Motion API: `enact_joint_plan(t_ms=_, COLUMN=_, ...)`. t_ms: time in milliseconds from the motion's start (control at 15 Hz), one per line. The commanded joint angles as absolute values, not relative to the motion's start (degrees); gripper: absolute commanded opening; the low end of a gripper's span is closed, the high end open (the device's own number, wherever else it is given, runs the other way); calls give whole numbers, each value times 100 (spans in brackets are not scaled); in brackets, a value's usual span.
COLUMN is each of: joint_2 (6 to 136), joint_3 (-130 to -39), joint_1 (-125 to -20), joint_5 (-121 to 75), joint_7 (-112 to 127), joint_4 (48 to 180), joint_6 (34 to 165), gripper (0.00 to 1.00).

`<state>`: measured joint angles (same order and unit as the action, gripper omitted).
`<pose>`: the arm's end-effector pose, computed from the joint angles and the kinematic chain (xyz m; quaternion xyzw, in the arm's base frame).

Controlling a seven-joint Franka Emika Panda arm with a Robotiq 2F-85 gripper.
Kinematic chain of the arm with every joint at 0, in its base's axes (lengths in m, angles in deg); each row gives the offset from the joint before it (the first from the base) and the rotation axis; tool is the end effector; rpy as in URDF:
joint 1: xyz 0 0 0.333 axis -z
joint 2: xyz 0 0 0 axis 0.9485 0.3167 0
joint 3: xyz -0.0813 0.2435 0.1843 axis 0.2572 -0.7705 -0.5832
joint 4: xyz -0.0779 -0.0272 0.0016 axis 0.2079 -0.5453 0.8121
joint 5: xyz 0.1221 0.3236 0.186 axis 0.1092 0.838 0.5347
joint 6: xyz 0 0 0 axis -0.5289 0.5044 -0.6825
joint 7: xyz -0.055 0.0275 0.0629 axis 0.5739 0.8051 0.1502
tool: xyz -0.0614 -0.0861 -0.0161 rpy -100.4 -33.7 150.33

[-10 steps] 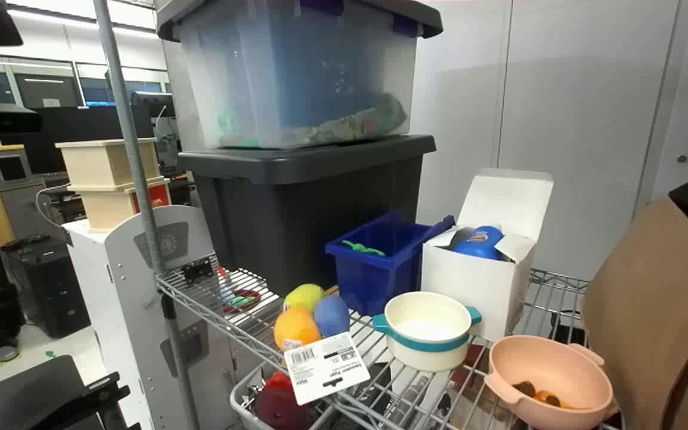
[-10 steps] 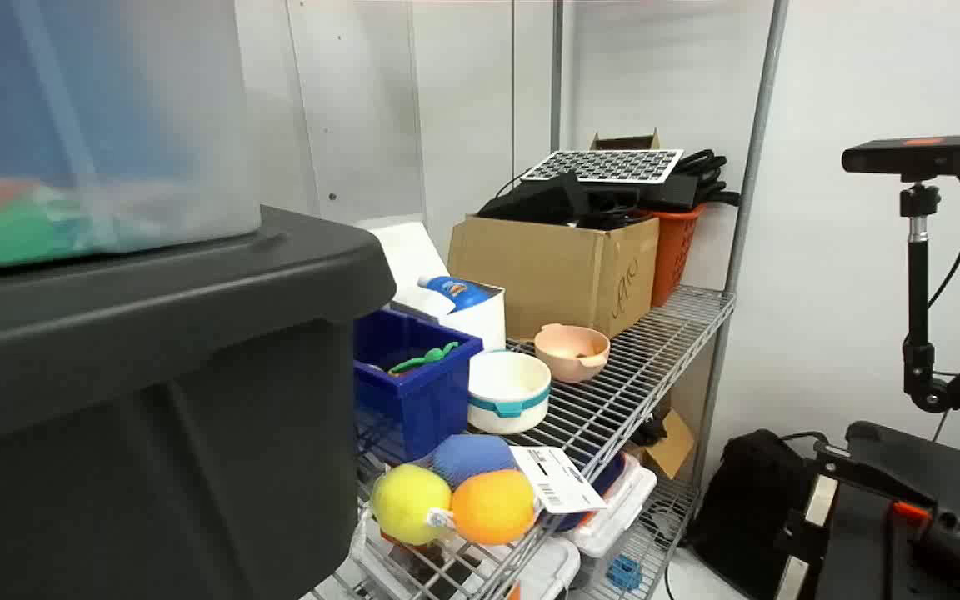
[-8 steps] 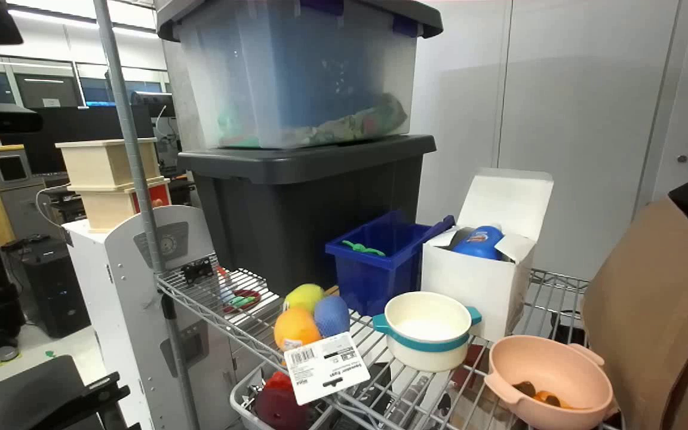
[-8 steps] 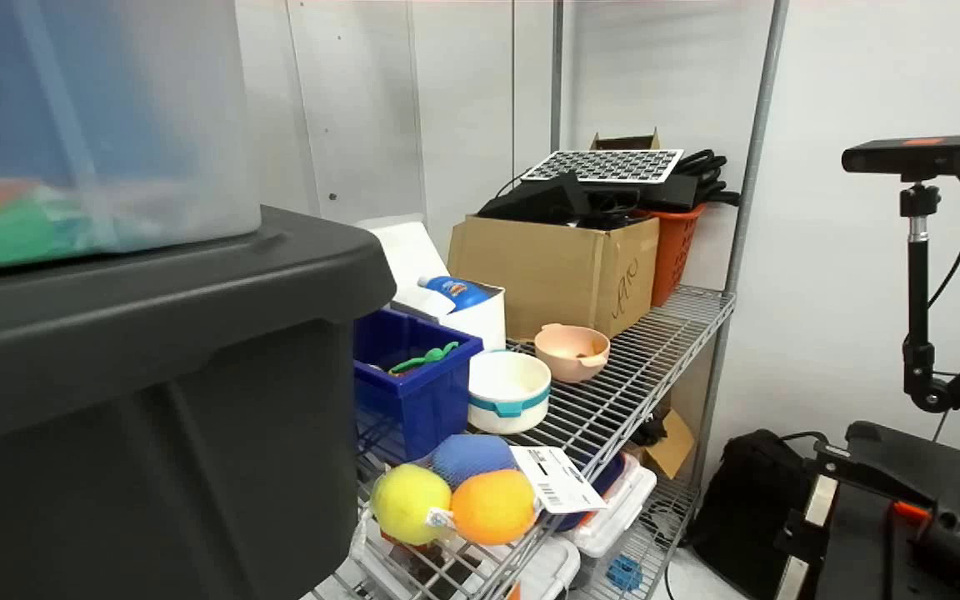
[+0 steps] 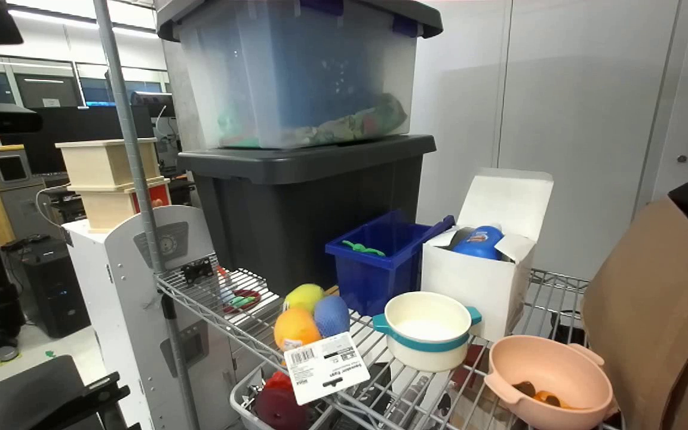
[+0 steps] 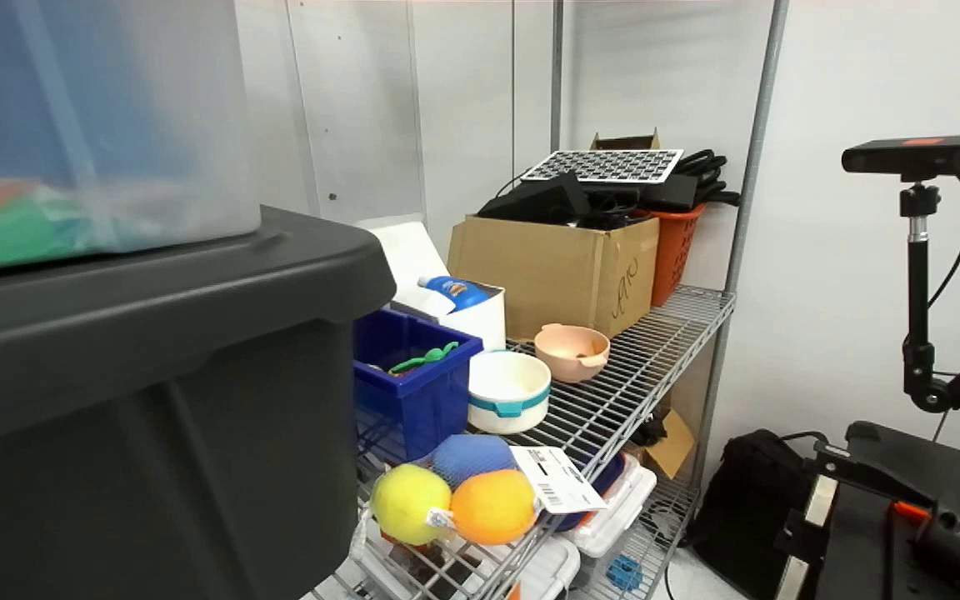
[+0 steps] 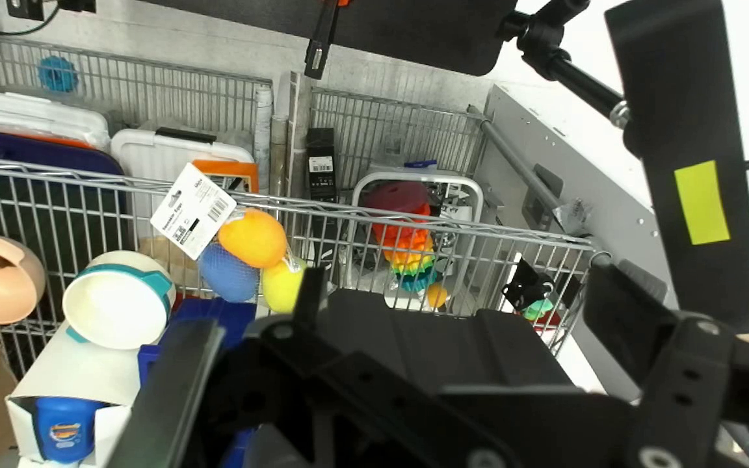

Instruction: Put the radish toy in the pink bowl

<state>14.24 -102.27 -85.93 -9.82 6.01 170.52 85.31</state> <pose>0.3128 0.1810 0.4880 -0.9865 -0.1319 -0.0921 0.0309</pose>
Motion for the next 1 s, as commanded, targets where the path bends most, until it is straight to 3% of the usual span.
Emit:
enact_joint_plan(t_ms=0, joint_2=1429, joint_3=-10211, joint_1=-8611, joint_5=-998, joint_7=589, joint_4=17039, joint_6=8517, gripper=100)
enact_joint_plan(t_ms=933, joint_2=1562, joint_3=-10128, joint_1=-8435, joint_5=-1127, joint_7=604, joint_4=17017, joint_6=8559, gripper=100)
